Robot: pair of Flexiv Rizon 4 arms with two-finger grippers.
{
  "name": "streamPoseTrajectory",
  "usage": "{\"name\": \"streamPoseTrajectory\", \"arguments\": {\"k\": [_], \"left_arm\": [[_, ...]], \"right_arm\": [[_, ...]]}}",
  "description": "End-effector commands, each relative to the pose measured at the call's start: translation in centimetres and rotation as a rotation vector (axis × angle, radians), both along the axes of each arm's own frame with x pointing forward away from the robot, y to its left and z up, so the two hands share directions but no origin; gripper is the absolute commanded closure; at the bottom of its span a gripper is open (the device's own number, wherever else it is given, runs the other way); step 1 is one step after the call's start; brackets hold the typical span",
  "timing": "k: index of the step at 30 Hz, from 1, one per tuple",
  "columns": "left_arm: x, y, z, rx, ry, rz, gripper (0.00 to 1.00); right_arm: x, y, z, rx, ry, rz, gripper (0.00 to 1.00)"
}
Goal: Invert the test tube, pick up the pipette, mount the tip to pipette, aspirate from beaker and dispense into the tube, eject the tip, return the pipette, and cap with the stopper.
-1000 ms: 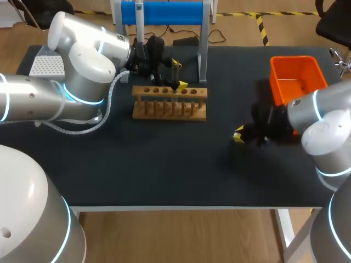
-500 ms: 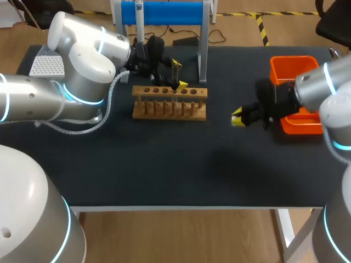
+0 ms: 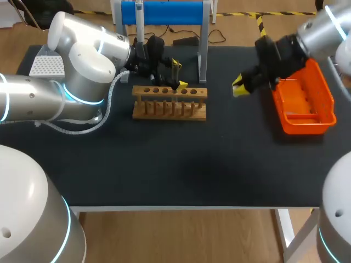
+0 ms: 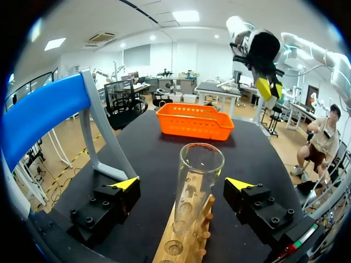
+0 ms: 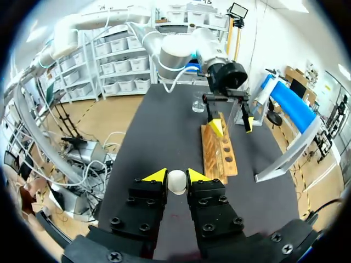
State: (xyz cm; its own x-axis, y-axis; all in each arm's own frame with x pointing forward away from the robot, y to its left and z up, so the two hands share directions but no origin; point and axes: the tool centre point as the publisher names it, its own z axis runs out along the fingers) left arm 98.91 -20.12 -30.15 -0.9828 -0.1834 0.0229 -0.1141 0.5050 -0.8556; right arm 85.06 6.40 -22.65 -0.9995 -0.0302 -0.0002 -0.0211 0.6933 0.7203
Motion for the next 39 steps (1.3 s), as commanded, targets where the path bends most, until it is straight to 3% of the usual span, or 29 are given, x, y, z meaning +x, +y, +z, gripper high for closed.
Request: {"name": "streamPoseTrajectory", "arguments": {"k": [1,22,39], "left_arm": [[-0.1,0.0,0.0,0.000,-0.001,0.002,0.00],[-0.1,0.0,0.0,0.000,-0.001,0.002,0.00],[-0.1,0.0,0.0,0.000,-0.001,0.002,0.00]], "right_arm": [[0.5,-0.3,1.3,-0.044,0.057,0.056,1.00],[0.5,-0.3,1.3,-0.044,0.057,0.056,1.00],[6.3,8.2,2.9,-0.049,0.044,0.074,1.00]]}}
